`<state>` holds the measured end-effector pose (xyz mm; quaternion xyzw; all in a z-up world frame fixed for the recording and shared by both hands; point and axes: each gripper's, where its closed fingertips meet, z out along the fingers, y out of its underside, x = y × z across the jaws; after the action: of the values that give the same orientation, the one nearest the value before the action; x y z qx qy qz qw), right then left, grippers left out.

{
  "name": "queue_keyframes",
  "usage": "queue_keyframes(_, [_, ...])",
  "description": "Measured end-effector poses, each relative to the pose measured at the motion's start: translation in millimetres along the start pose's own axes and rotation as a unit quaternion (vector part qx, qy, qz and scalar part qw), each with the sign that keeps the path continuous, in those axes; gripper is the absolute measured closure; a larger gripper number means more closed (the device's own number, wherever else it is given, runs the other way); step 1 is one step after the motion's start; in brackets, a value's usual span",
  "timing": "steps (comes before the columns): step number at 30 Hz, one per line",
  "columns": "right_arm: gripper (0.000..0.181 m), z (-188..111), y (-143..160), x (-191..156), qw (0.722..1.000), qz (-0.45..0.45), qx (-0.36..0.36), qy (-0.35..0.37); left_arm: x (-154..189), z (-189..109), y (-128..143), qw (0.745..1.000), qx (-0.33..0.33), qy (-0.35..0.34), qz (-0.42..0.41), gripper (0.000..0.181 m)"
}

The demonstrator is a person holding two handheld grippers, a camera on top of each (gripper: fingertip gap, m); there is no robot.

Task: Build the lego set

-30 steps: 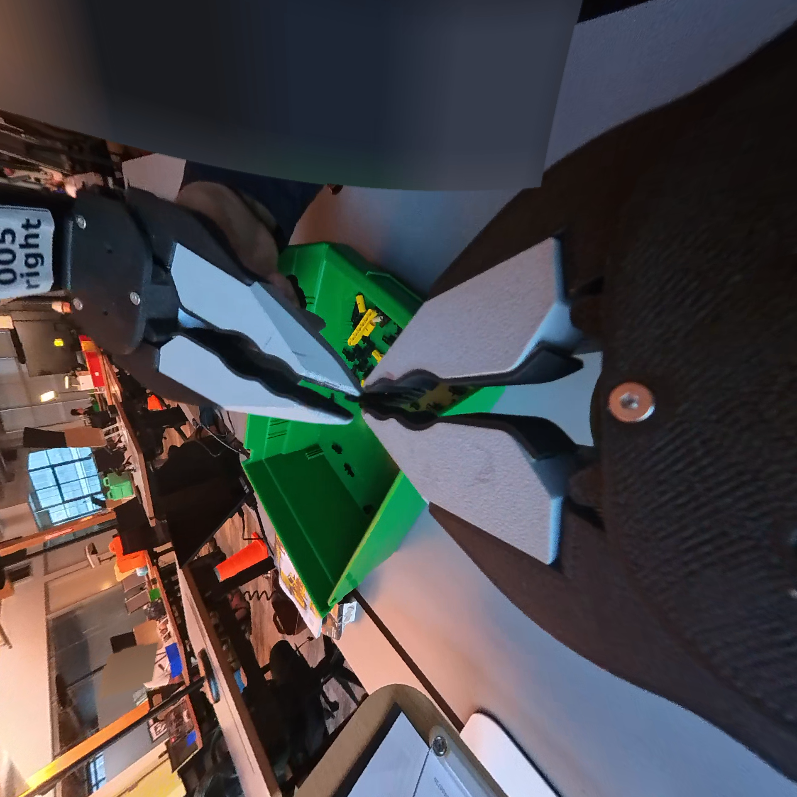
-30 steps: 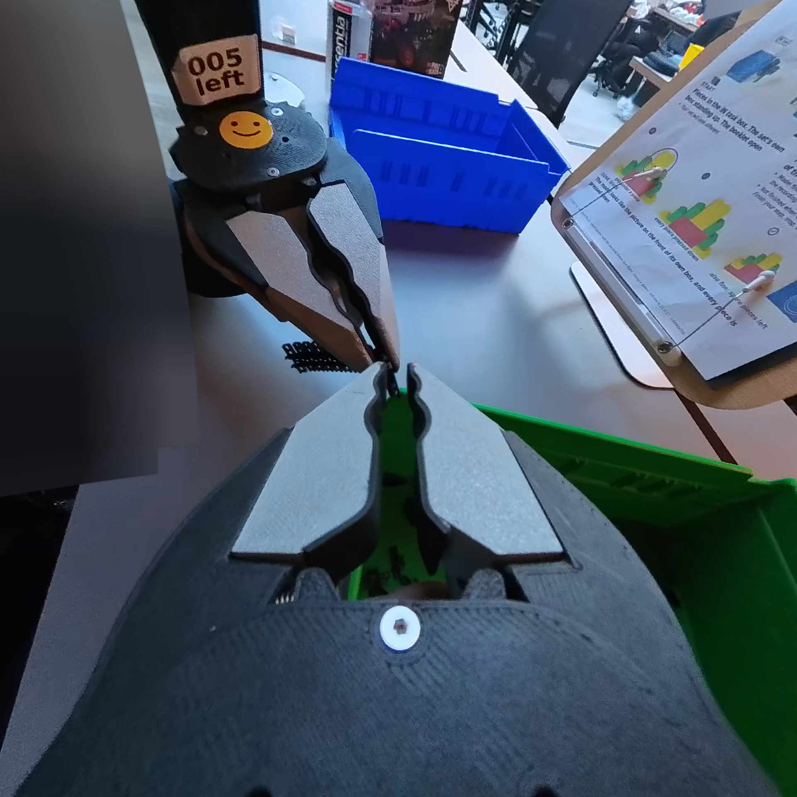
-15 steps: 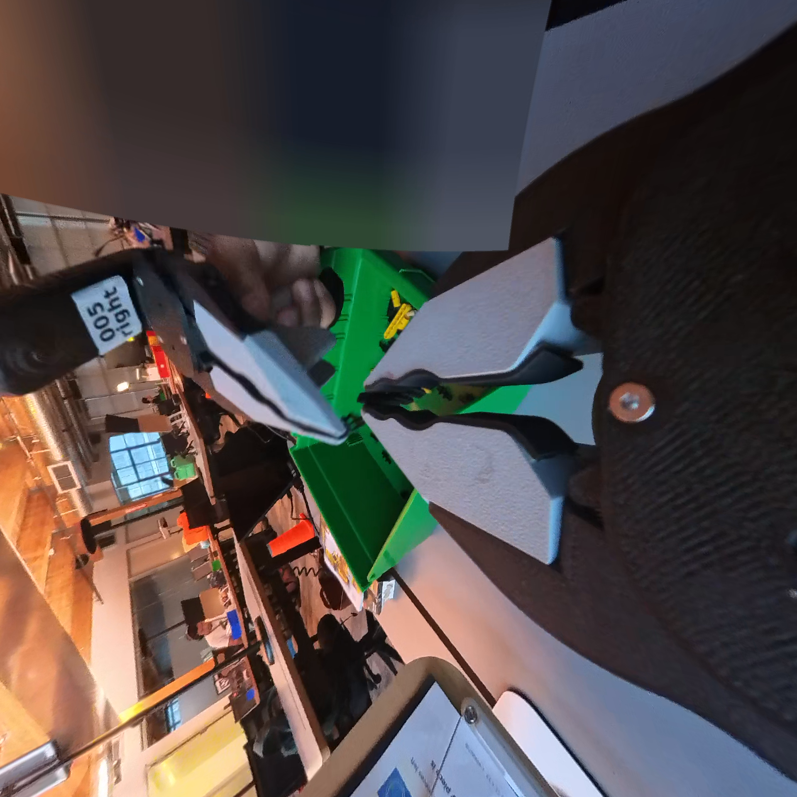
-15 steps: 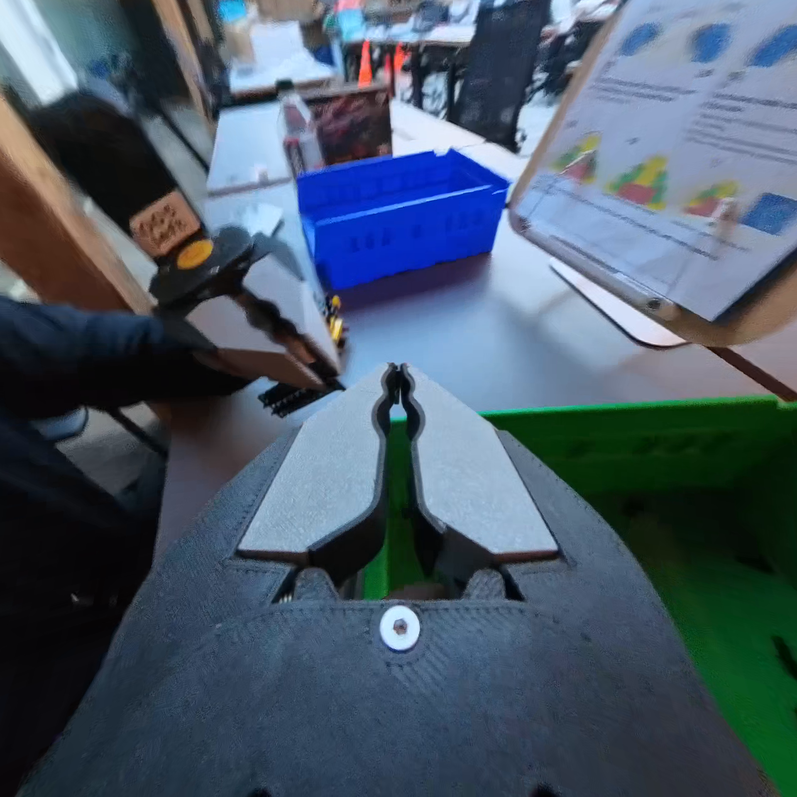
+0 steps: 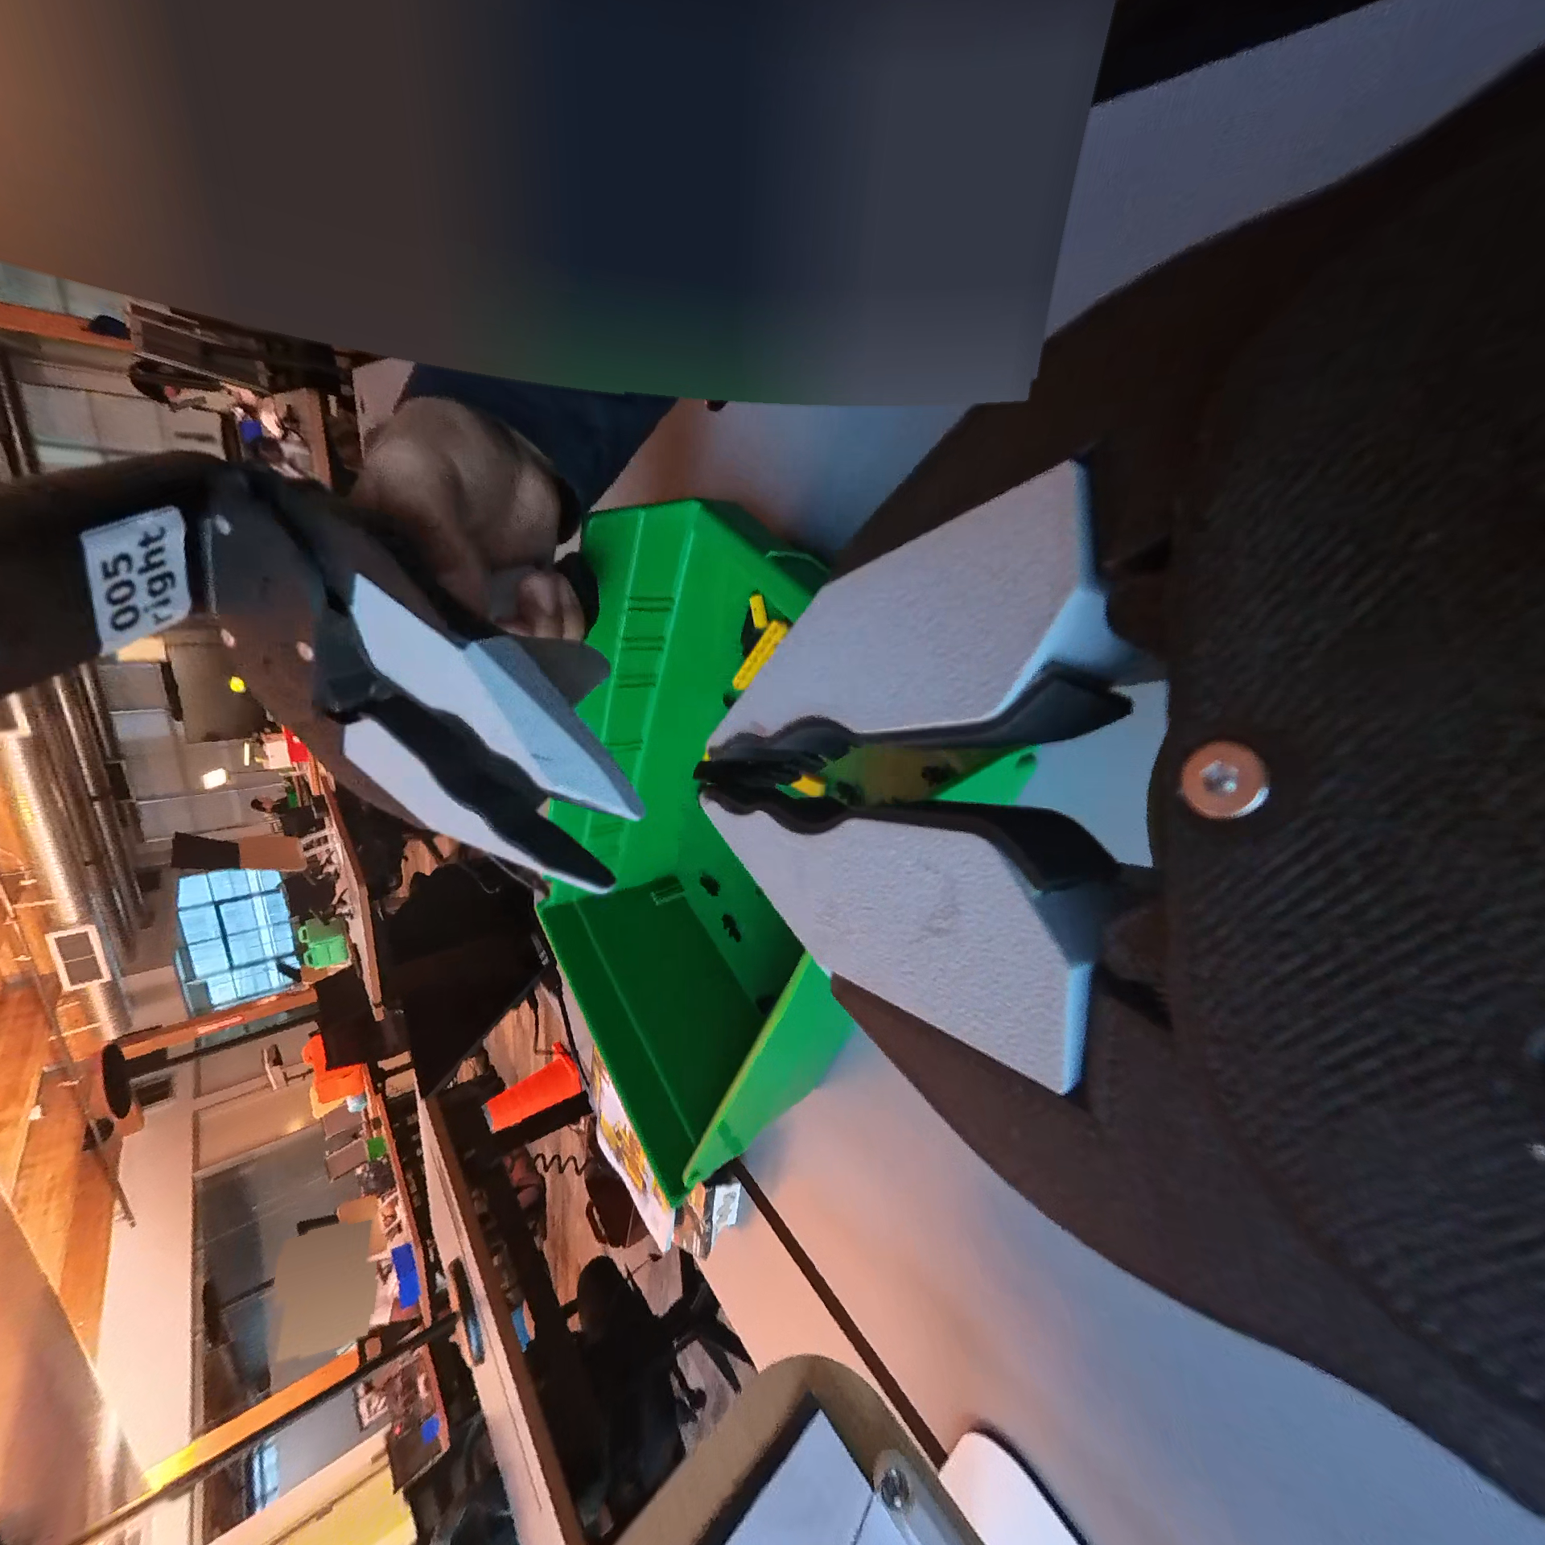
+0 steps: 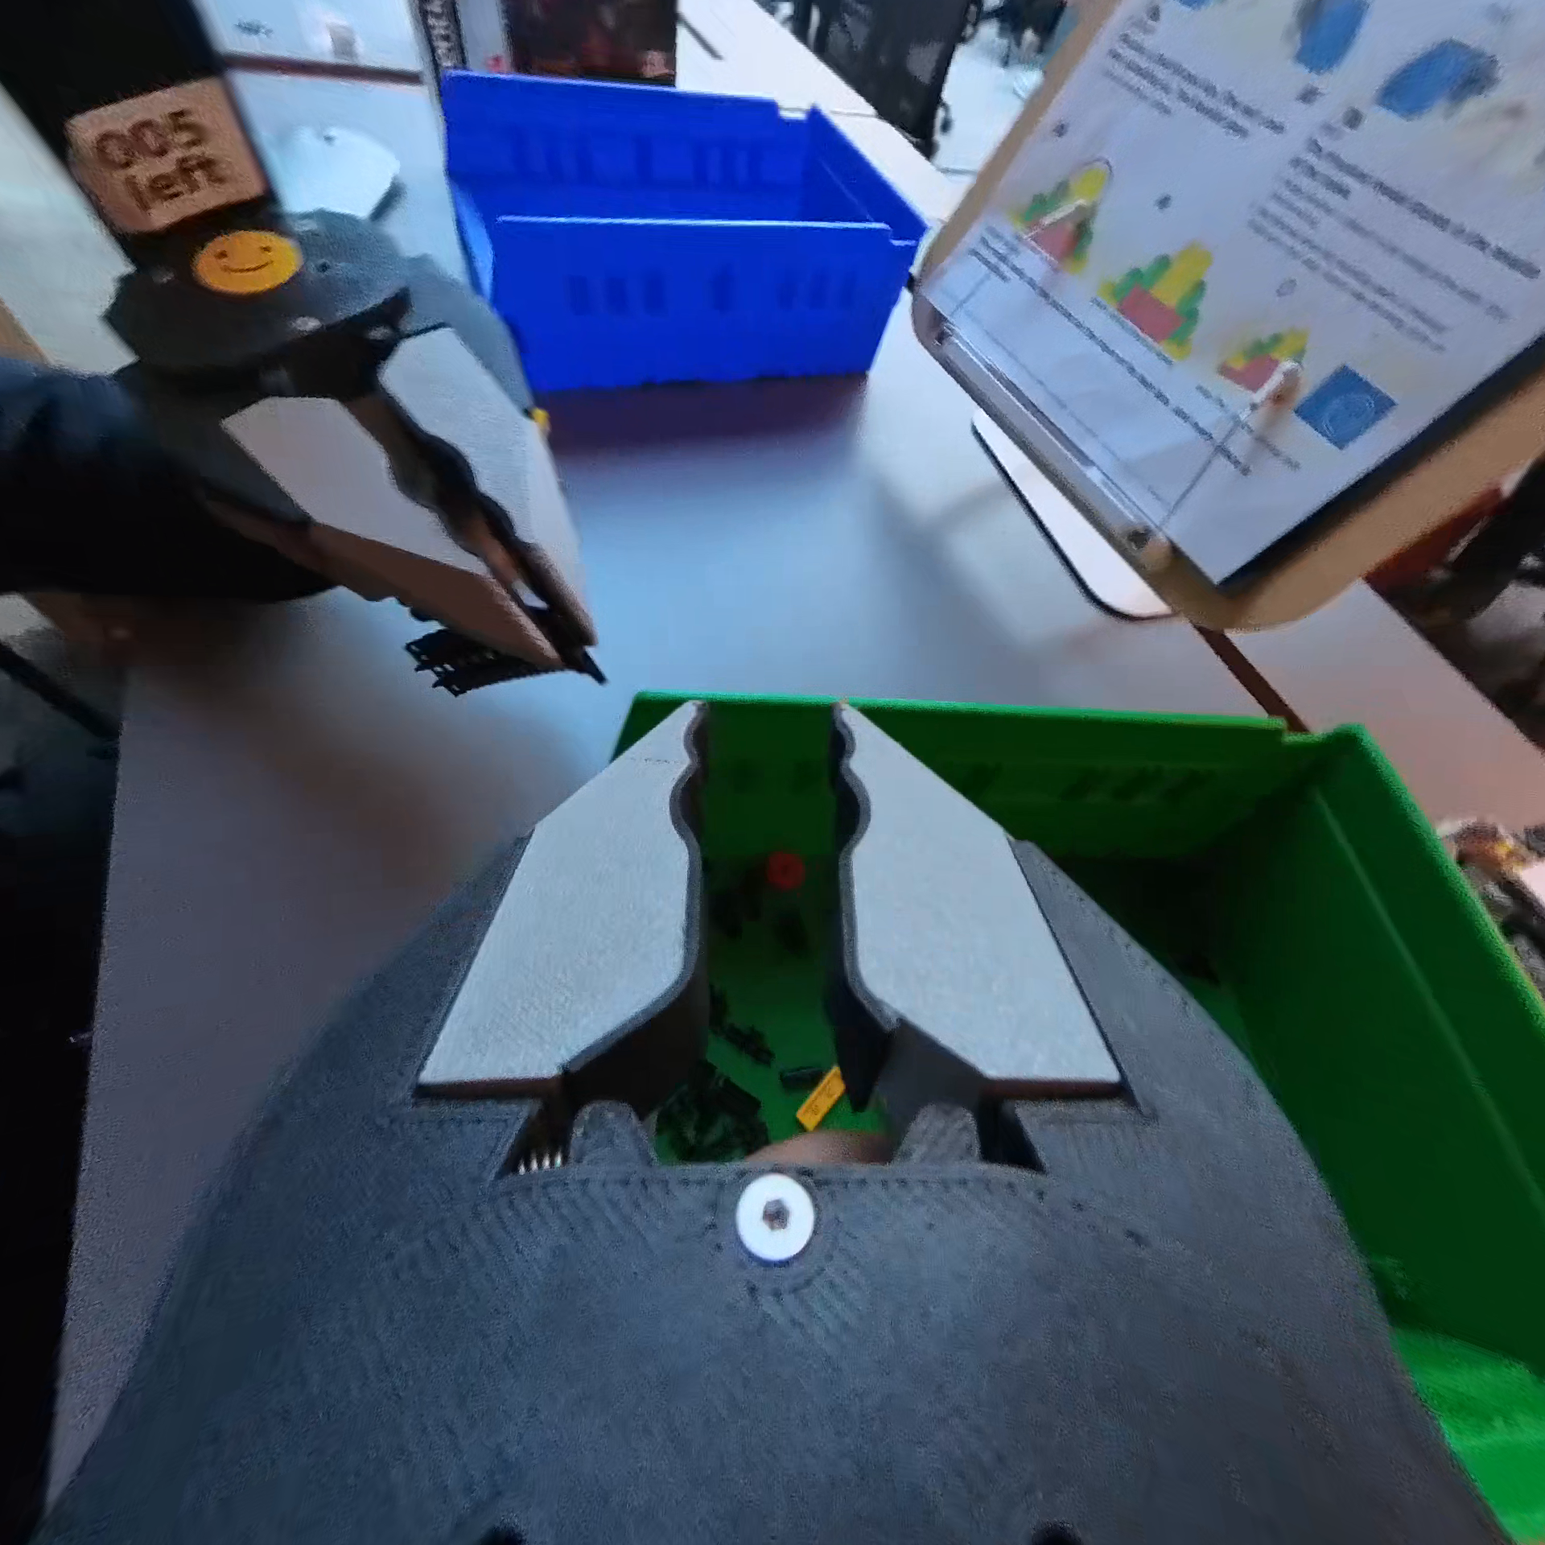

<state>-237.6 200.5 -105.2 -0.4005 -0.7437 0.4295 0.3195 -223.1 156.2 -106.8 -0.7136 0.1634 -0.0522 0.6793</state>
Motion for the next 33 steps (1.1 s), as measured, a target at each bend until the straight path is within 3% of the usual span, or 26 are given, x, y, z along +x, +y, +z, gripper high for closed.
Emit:
queue_keyframes(4, [0.161, 8, -7, -37, 0.996, -0.067, 0.014, -0.059, 1, 1, 1, 1.000, 0.003, 0.014, -0.018, 0.179])
queue_keyframes(10, [0.178, 18, -7, -53, 0.991, -0.116, 0.016, -0.065, 4, -3, -8, 0.999, 0.022, 0.027, -0.034, 0.180])
queue_keyframes(22, [0.180, 16, -12, -48, 0.993, -0.066, 0.037, -0.089, -5, -6, -10, 0.999, 0.026, 0.000, -0.038, 0.171])
queue_keyframes(28, [0.179, 18, -9, -49, 0.994, -0.065, 0.031, -0.088, -3, -7, -8, 0.999, 0.019, 0.012, -0.035, 0.179])
queue_keyframes(33, [0.163, 16, -7, -45, 0.994, -0.076, 0.020, -0.075, -7, -5, -1, 0.999, -0.001, 0.000, -0.033, 0.180])
